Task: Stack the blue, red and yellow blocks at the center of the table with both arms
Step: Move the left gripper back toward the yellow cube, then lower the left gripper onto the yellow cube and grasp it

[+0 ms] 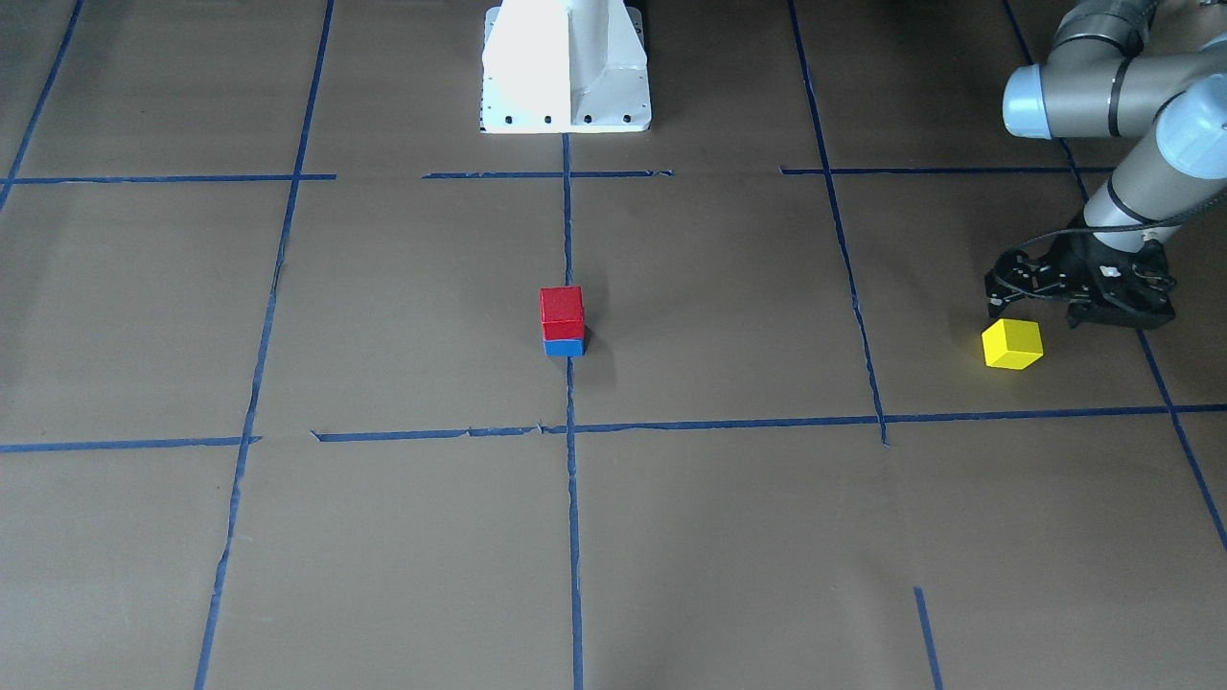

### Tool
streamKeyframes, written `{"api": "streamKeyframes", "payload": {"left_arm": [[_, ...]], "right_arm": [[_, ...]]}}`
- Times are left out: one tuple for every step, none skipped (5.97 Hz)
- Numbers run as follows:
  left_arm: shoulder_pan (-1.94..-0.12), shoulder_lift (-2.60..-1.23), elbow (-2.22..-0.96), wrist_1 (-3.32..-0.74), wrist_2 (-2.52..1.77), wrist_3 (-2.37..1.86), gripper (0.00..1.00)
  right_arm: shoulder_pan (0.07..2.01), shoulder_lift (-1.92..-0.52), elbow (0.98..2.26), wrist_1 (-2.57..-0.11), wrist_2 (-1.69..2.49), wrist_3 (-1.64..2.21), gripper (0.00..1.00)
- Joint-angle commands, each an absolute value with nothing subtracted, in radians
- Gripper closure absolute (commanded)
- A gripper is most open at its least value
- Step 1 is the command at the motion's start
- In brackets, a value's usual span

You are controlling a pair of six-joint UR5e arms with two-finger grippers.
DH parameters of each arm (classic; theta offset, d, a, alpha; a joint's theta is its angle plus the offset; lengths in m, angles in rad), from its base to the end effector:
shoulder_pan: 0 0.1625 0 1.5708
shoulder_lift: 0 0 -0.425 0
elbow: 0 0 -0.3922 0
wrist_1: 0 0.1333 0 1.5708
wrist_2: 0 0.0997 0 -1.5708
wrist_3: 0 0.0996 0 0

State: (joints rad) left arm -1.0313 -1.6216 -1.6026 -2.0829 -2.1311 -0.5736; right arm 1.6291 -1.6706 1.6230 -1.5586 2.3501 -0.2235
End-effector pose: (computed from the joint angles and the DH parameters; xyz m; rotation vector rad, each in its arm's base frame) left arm 0.2096 -0.5066 0.5686 0.2043 0.7670 0.1343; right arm 0.0892 -0.4421 0.6784 0.0762 -0.7769 -0.1429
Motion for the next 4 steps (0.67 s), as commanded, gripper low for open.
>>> {"api": "streamKeyframes", "payload": {"left_arm": [[-1.026, -1.624, -1.528, -2.18, -2.141, -0.644, 0.0], [-1.023, -1.626, -1.528, -2.184, -2.151, -0.702, 0.0], [-1.008, -1.625, -1.525, -2.183, -2.151, -0.704, 0.0], [-0.982, -1.624, -1.523, -2.183, -2.151, -0.707, 0.0]], "right_arm": [[1.629, -1.672, 1.623, -1.559, 2.35, -0.225, 0.0], [1.629, -1.672, 1.623, -1.559, 2.35, -0.225, 0.0], [1.629, -1.672, 1.621, -1.56, 2.35, -0.227, 0.0], [1.629, -1.672, 1.621, -1.56, 2.35, -0.227, 0.0]]}}
